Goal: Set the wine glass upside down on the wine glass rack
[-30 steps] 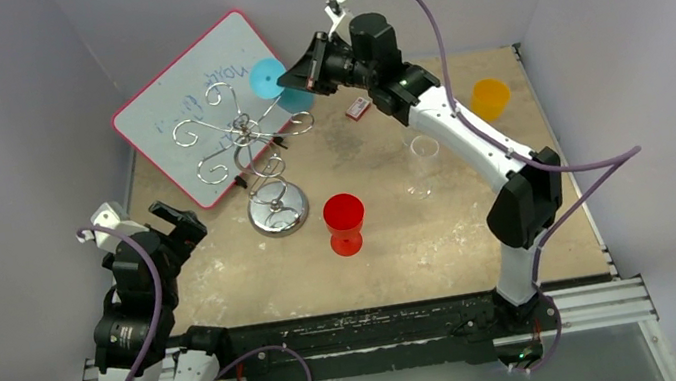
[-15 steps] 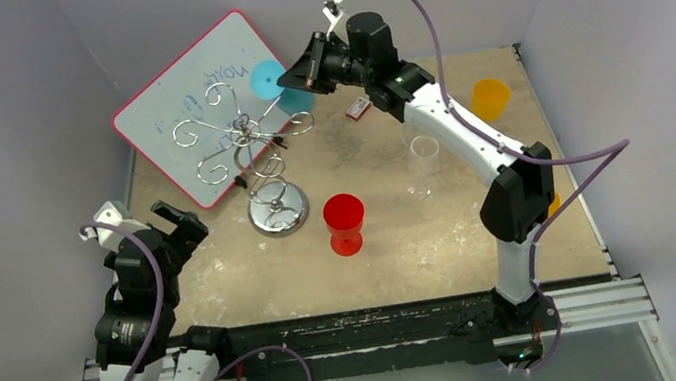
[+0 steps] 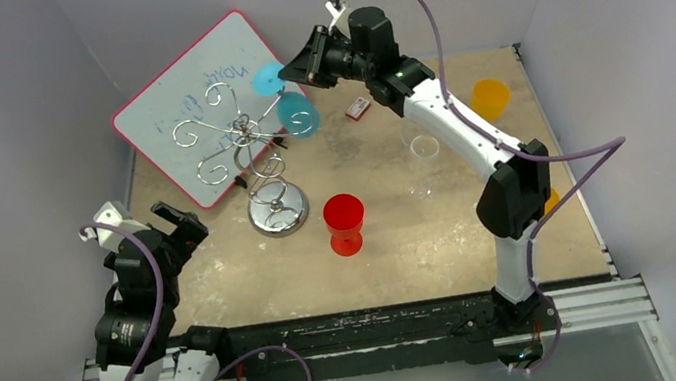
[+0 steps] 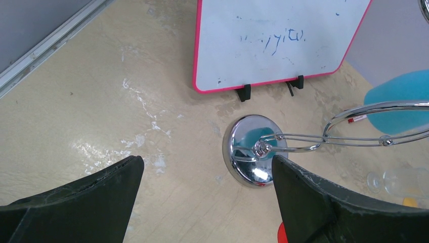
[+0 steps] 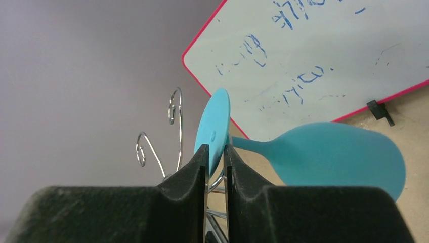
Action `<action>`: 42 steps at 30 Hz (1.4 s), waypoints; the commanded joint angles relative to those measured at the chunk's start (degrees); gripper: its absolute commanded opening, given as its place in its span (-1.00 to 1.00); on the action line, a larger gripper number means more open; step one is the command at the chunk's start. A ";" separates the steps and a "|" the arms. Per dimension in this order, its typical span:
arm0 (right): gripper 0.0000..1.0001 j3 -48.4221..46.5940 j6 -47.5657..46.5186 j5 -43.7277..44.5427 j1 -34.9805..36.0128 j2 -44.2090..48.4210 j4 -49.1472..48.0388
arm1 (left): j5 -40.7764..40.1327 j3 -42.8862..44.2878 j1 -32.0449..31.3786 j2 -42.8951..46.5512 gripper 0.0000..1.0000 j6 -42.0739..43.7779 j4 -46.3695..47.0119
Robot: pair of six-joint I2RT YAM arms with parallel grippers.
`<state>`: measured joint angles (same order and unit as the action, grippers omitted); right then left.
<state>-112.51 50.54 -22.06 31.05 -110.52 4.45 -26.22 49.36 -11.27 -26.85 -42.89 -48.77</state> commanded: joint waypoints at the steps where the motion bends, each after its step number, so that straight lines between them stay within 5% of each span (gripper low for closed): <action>1: -0.62 -3.49 0.17 -1.21 -0.15 0.11 -1.20 | -0.22 0.15 0.37 0.51 0.95 -0.40 1.28; 11: -0.35 -4.17 -0.71 -1.88 -0.14 0.27 -0.18 | 0.03 0.45 0.37 0.07 0.94 -0.35 0.78; 23: 0.22 1.44 -5.79 1.22 -0.42 8.16 0.89 | 0.18 4.54 0.37 -0.32 0.92 1.51 -1.54; 33: 0.21 10.48 -17.24 5.36 -0.55 18.96 4.40 | -0.48 13.85 0.37 -4.40 0.90 3.00 -7.09; 42: 0.11 30.54 -25.12 13.27 -0.48 37.23 10.10 | 1.83 21.05 0.37 -5.82 0.99 6.76 -8.45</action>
<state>-87.05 31.75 -12.78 30.68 -80.16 11.44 -25.87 66.63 -11.27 -32.58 -39.42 -57.74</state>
